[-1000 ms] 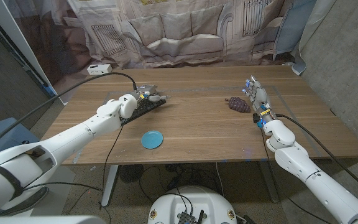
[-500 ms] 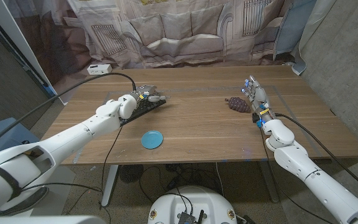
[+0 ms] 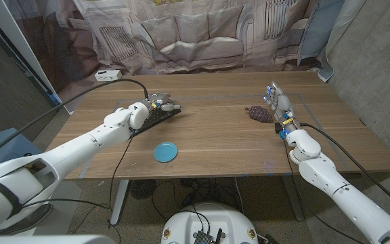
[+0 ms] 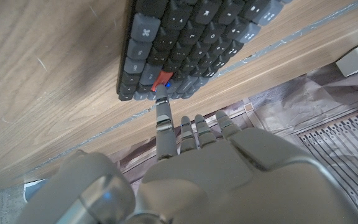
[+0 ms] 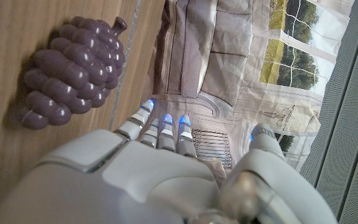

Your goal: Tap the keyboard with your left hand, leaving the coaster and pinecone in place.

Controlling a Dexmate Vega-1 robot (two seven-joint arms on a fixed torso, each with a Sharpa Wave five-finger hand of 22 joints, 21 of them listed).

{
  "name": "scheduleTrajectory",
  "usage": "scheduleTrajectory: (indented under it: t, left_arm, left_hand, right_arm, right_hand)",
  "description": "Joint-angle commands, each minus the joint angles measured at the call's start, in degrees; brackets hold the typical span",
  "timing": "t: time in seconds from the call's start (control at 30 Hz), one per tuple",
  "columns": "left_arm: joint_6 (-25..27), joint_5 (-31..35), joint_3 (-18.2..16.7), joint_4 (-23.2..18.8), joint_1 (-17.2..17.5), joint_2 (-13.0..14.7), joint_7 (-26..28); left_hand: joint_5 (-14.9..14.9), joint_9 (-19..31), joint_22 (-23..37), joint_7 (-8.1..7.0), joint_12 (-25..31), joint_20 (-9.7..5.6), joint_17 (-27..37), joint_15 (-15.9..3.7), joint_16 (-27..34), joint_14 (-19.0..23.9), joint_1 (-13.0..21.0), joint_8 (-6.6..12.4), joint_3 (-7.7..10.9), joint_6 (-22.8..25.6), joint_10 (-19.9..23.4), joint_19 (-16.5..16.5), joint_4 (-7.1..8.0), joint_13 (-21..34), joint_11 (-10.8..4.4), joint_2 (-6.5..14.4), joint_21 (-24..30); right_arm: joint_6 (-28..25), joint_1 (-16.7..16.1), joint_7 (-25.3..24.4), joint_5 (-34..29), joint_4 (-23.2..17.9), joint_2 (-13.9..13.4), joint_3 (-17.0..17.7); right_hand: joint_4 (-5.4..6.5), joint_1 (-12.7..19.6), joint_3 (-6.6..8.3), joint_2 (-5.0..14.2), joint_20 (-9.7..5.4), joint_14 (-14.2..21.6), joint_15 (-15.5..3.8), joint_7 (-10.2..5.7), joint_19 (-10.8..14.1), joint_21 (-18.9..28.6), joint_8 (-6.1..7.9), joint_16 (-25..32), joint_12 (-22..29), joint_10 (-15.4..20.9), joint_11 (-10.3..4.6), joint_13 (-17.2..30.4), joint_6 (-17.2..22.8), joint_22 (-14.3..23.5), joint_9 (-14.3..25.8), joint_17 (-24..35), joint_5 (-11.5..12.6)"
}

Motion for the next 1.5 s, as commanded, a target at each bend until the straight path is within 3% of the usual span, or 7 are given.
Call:
scheduleTrajectory:
  t: [0.03, 0.73, 0.87, 0.97, 1.07, 1.3, 1.5]
  left_arm:
    - [0.45, 1.00, -0.49, -0.93, -0.26, 0.42, 0.51]
    - [2.44, 2.38, -1.44, -3.09, 0.90, 0.99, 1.79]
    - [2.75, 2.42, -1.49, -3.51, 0.88, 1.10, 1.11]
    - [2.84, 2.55, -1.46, -3.57, 0.84, 1.07, 0.91]
    - [2.74, 2.54, -1.62, -3.65, 1.00, 1.07, 1.38]
    - [2.53, 2.24, -2.26, -4.14, 1.60, 1.20, 2.65]
    - [2.73, 1.99, -2.98, -5.34, 2.48, 1.66, 3.52]
  left_hand:
    - [0.20, 0.19, 0.20, -0.04, 0.34, 0.23, 0.19, 0.03, 0.31, -0.01, 0.24, 0.09, -0.31, 0.48, 0.64, -0.13, 0.01, 0.11, -0.12, 0.26, 0.49]
    - [0.21, 0.19, 0.20, -0.49, 0.39, 0.33, 0.18, -0.12, 0.39, 0.27, 0.55, -0.31, -0.40, -0.22, 0.77, -0.09, -0.11, 0.10, -0.06, 0.42, 0.51]
    - [0.17, 0.21, 0.20, 0.29, 0.33, 0.36, 0.18, 0.14, 0.38, 0.36, 0.76, -1.21, -0.50, -2.65, 0.63, -0.11, -0.20, 0.11, 0.04, 0.51, 0.51]
    - [-0.13, 0.31, 0.22, -2.80, 0.30, 0.49, 0.21, 0.65, 0.28, 0.21, 0.89, -2.20, -0.87, -8.48, 0.52, -0.31, -0.22, 0.16, 0.18, 0.62, 0.47]
    - [-0.48, 0.39, 0.23, -4.23, 0.28, 0.78, 0.24, 1.06, 0.31, 0.18, 0.85, -2.52, -1.36, -15.76, 0.38, -0.36, -0.17, 0.23, 0.29, 0.62, 0.50]
    - [-1.16, 0.24, 0.22, -7.86, 0.38, 1.03, 0.26, 1.61, 0.48, 0.92, 1.70, -2.55, -2.23, -40.35, 0.43, 0.33, -0.44, 0.47, 0.39, 1.32, 0.68]
    - [-1.24, 0.21, 0.22, -7.98, 0.26, 1.21, 0.26, 1.51, 0.45, 1.05, 1.99, -2.28, -2.36, -45.48, 0.03, 1.09, -0.52, 0.53, 0.58, 1.56, 0.89]
  right_arm:
    - [-0.08, 0.46, 0.30, 0.21, 0.34, 0.20, -0.16]
    - [0.66, 0.34, 0.38, 0.14, 0.84, 0.47, -0.21]
    - [0.77, 0.29, 0.34, 0.01, 0.83, 0.43, -0.21]
    - [0.85, 0.20, 0.33, 0.06, 0.81, 0.41, -0.14]
    - [0.95, 0.08, 0.30, 0.00, 0.72, 0.34, -0.08]
    - [0.99, -0.15, 0.18, 0.09, 0.50, 0.33, 0.03]
    - [1.29, -0.17, 0.35, -0.09, 0.46, 0.21, 0.07]
  right_hand:
    - [0.17, 0.15, -0.16, 0.56, -0.07, 0.44, 0.11, 0.06, 0.27, -0.08, 0.15, -0.15, -0.15, 0.33, 0.03, 0.12, 0.36, 0.11, 0.22, -0.06, 0.40]
    - [0.14, 0.22, -0.20, 0.66, -0.02, 0.50, 0.10, 0.06, 0.29, -0.11, 0.13, -0.15, -0.16, 0.43, 0.10, 0.14, 0.35, 0.10, 0.23, -0.06, 0.40]
    - [0.15, 0.21, -0.23, 0.66, -0.04, 0.50, 0.08, 0.02, 0.32, -0.10, 0.12, -0.15, -0.17, 0.42, 0.04, 0.14, 0.34, 0.10, 0.23, -0.05, 0.39]
    - [0.15, 0.21, -0.24, 0.66, -0.02, 0.53, 0.10, 0.02, 0.34, -0.10, 0.12, -0.14, -0.17, 0.44, 0.07, 0.14, 0.34, 0.10, 0.23, -0.05, 0.39]
    - [0.14, 0.21, -0.25, 0.66, -0.02, 0.54, 0.09, 0.01, 0.33, -0.11, 0.13, -0.14, -0.17, 0.44, 0.07, 0.14, 0.35, 0.10, 0.23, -0.05, 0.39]
    - [0.13, 0.22, -0.27, 0.67, -0.02, 0.53, 0.08, -0.02, 0.37, -0.10, 0.12, -0.15, -0.18, 0.44, 0.10, 0.15, 0.34, 0.10, 0.23, -0.05, 0.39]
    - [0.13, 0.23, -0.30, 0.67, -0.06, 0.55, 0.09, -0.02, 0.39, -0.10, 0.12, -0.15, -0.19, 0.44, 0.12, 0.15, 0.34, 0.10, 0.23, -0.05, 0.38]
